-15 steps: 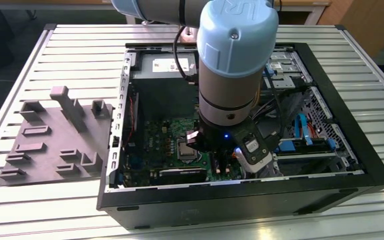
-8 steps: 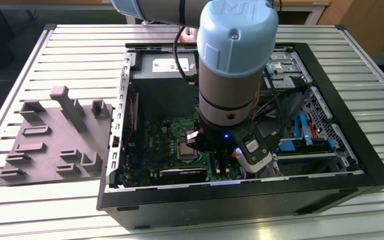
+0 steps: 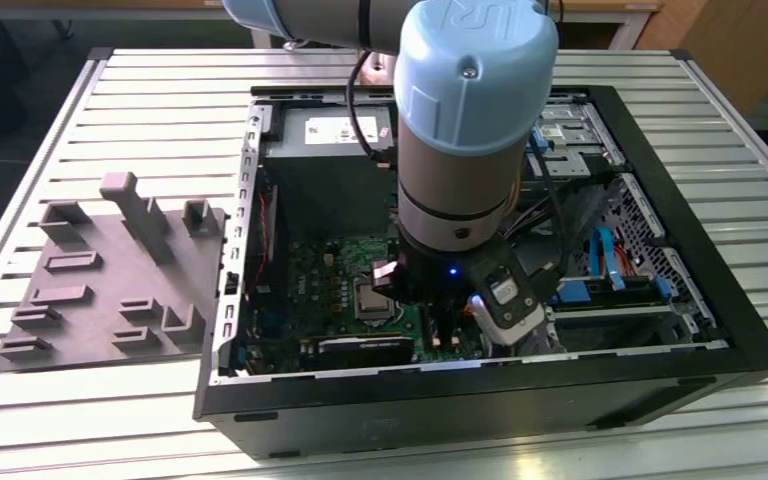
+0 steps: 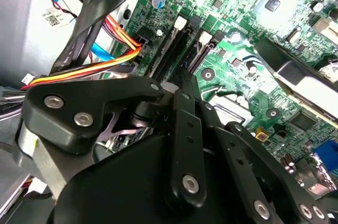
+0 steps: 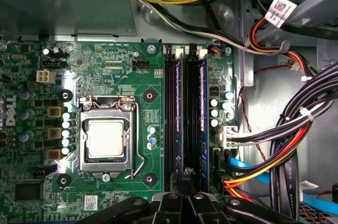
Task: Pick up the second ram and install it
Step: 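Press down the second ram until it locks into place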
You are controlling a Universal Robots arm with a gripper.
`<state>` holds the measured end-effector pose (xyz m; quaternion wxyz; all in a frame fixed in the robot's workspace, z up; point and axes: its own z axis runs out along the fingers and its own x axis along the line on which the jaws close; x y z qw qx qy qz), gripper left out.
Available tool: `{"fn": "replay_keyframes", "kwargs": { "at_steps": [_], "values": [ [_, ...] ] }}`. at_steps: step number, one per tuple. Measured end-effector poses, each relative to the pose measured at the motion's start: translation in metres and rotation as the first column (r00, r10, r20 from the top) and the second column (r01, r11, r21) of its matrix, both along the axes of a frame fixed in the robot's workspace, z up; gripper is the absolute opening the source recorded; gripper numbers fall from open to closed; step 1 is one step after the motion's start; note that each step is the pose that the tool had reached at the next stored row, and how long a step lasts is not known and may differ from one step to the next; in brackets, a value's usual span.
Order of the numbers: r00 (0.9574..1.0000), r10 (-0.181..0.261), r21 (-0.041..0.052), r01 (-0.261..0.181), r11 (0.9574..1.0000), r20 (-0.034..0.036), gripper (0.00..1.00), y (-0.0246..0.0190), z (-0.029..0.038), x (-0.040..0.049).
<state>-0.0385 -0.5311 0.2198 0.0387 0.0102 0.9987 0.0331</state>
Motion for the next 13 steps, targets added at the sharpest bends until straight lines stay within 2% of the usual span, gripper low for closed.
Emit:
{"fn": "replay_keyframes", "kwargs": {
  "at_steps": [1,8,11,13],
  "values": [
    [1.0000,0.000,-0.0026,0.000,1.0000,-0.0007,0.11,-0.0003,0.0029,-0.0001],
    [1.0000,0.000,-0.0044,0.000,1.0000,-0.0008,0.11,-0.0003,0.0164,-0.0001],
    [1.0000,0.000,-0.0053,0.000,1.0000,-0.0008,0.11,-0.0003,0.0200,-0.0001],
    [1.0000,0.000,-0.0052,0.000,1.0000,-0.0007,0.11,-0.0003,0.0200,-0.0001]
  ]
}}
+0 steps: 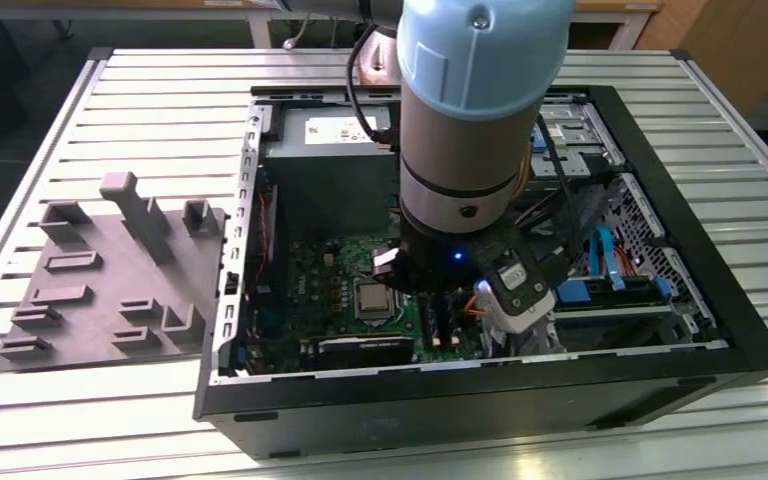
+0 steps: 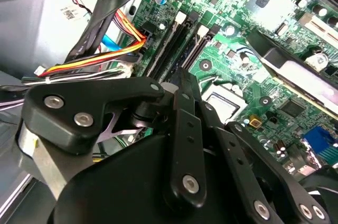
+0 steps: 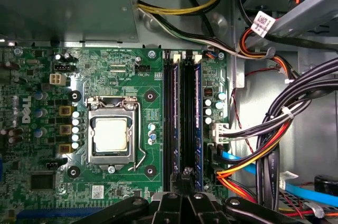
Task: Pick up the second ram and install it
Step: 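Press down the second ram until it locks into place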
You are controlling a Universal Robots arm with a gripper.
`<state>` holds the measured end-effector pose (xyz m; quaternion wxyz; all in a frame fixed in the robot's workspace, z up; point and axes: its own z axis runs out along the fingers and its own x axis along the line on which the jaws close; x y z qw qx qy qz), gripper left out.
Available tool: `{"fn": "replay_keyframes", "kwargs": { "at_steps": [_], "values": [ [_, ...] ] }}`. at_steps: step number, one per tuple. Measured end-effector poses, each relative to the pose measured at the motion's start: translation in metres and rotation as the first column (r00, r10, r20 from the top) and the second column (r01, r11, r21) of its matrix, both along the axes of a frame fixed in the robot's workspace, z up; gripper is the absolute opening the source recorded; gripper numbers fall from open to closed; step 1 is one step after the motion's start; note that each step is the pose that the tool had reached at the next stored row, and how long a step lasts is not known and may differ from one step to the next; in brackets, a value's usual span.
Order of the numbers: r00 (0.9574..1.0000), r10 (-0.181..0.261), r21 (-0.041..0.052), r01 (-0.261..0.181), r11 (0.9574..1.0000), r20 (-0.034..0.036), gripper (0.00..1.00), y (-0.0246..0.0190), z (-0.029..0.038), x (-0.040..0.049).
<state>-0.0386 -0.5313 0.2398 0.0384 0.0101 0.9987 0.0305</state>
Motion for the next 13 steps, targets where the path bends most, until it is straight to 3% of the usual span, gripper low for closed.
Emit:
{"fn": "replay_keyframes", "kwargs": {
  "at_steps": [5,13],
  "values": [
    [1.0000,0.000,-0.0003,0.000,1.0000,-0.0001,0.11,0.0014,0.0001,-0.0001],
    [1.0000,0.000,-0.0002,0.000,1.0000,0.0000,0.11,0.0144,0.0000,0.0000]
  ]
}}
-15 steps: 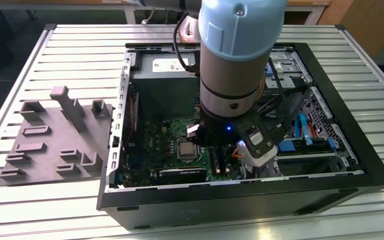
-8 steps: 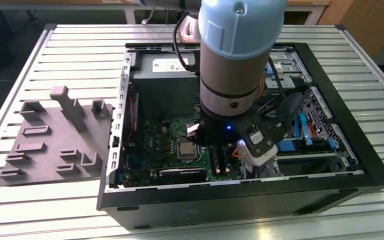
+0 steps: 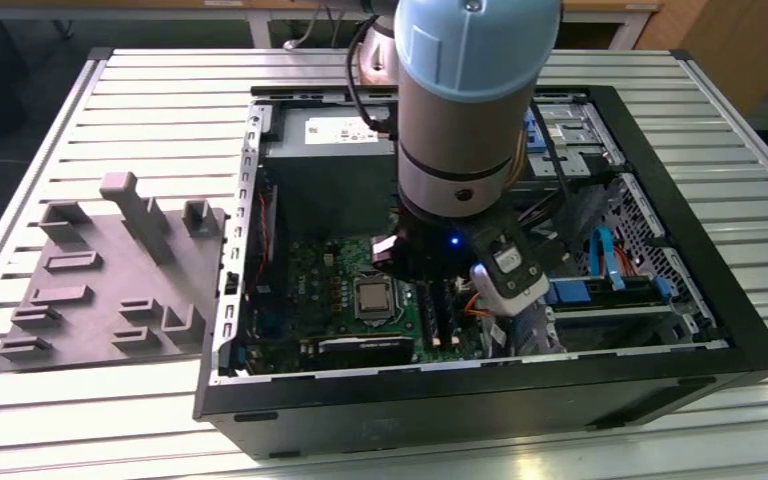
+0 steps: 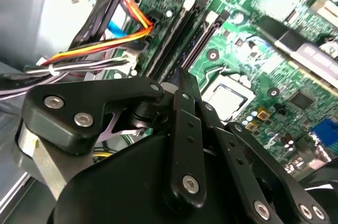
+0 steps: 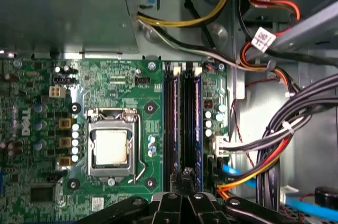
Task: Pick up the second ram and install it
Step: 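Press down the second ram until it locks into place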
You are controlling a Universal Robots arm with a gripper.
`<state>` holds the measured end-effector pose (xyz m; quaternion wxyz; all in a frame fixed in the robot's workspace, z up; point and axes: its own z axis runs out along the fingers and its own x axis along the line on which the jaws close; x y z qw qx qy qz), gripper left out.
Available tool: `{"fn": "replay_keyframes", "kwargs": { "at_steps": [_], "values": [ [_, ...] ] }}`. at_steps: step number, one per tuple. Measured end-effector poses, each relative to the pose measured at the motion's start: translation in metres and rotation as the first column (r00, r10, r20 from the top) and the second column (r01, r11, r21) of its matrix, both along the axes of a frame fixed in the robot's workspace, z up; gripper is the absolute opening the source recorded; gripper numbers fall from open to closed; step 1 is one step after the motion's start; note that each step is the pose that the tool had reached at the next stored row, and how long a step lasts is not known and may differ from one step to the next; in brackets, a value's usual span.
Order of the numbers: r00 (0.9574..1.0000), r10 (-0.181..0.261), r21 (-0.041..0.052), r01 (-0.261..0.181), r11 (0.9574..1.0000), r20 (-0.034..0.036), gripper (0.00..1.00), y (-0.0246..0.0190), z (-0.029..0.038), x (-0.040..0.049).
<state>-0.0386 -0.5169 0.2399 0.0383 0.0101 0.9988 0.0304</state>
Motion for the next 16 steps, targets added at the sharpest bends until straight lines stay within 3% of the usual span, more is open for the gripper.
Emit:
{"fn": "replay_keyframes", "kwargs": {
  "at_steps": [8,16],
  "values": [
    [1.0000,0.000,-0.0001,0.000,1.0000,0.0000,0.11,0.0118,0.0001,0.0000],
    [1.0000,0.000,-0.0001,0.000,1.0000,0.0000,0.11,0.0138,0.0000,0.0000]
  ]
}}
